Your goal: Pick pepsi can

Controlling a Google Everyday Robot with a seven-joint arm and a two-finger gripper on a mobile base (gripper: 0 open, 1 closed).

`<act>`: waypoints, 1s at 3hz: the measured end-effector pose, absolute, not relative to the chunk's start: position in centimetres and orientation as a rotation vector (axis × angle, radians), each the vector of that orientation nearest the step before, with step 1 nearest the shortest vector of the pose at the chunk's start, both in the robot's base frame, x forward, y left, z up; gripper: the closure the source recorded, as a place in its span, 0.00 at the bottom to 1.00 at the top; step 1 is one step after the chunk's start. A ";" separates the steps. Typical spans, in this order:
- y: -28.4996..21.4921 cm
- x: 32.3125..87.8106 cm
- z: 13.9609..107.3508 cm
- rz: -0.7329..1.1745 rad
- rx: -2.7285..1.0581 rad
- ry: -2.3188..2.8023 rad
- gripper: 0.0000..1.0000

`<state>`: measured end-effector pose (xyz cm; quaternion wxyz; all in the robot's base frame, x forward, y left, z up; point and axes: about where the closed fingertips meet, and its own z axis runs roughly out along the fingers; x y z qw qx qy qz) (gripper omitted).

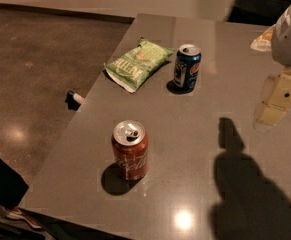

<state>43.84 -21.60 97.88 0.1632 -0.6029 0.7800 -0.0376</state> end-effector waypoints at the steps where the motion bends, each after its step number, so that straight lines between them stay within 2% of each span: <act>1: -21.3 44.1 97.7 -0.089 -1.713 2.226 0.00; 3: -17.6 49.9 95.7 0.183 -1.589 2.227 0.00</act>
Offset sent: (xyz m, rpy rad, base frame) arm 0.0508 0.0412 -0.0251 0.2042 0.1120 -0.0230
